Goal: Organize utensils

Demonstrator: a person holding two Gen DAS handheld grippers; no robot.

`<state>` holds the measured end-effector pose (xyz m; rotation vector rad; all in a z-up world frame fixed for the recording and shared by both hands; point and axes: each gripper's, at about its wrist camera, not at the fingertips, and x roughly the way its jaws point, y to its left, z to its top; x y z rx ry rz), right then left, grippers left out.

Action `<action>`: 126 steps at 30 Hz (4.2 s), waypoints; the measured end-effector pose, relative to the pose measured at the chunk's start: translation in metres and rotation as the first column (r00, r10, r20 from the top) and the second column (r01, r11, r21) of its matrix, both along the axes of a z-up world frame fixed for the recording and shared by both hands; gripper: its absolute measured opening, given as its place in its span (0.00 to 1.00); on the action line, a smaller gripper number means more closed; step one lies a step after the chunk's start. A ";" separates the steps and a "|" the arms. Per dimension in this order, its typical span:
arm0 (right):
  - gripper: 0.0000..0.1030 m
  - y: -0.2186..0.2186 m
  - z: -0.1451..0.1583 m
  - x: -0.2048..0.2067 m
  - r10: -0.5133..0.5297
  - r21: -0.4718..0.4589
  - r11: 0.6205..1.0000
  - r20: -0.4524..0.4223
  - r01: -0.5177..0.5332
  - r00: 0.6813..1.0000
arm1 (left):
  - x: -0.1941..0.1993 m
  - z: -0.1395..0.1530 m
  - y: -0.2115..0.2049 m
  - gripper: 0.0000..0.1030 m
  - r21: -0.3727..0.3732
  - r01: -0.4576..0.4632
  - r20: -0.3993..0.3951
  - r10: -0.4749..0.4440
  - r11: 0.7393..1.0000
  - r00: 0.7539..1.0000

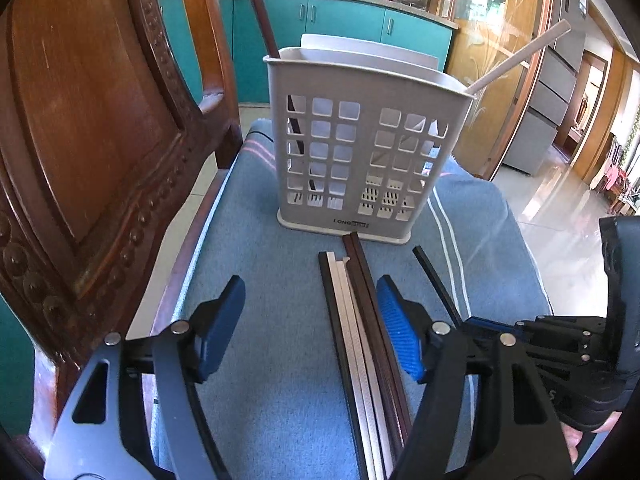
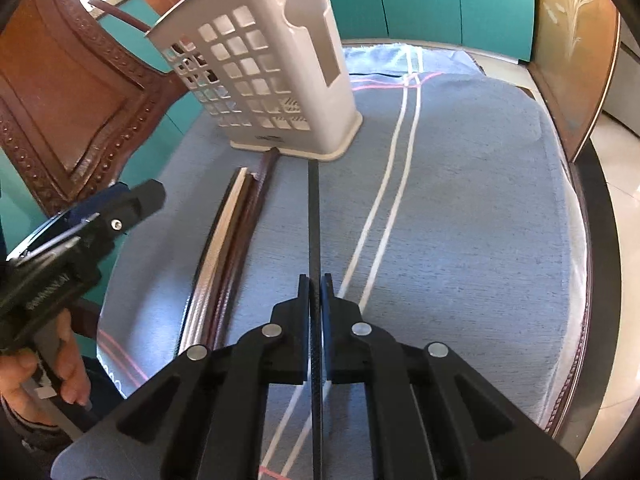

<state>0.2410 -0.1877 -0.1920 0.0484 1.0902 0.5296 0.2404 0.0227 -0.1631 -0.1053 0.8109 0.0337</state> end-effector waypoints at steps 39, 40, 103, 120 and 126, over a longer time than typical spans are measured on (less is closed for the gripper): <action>0.28 -0.007 -0.006 0.005 -0.063 -0.145 0.987 0.080 0.074 0.995 | 0.009 -0.040 0.005 0.72 -0.071 0.003 -0.134 -0.012 0.997 0.991; 0.28 -0.010 -0.005 0.006 -0.075 -0.136 0.987 0.075 0.085 0.994 | 0.010 -0.041 0.005 0.72 -0.091 0.013 -0.139 -0.025 0.996 0.990; 0.06 0.011 -0.013 0.008 -0.068 -0.219 0.971 0.120 0.093 0.990 | 0.032 -0.064 -0.051 0.09 0.063 0.154 -0.209 -0.137 0.986 0.968; 0.32 0.024 -0.018 0.013 -0.071 -0.284 0.950 0.206 0.129 0.976 | 0.046 -0.067 -0.038 0.35 0.077 0.070 -0.190 -0.054 0.995 0.980; 0.14 0.017 -0.016 0.011 -0.064 -0.257 0.960 0.180 0.109 0.982 | 0.052 -0.064 -0.041 0.31 0.065 0.075 -0.200 -0.061 0.995 0.978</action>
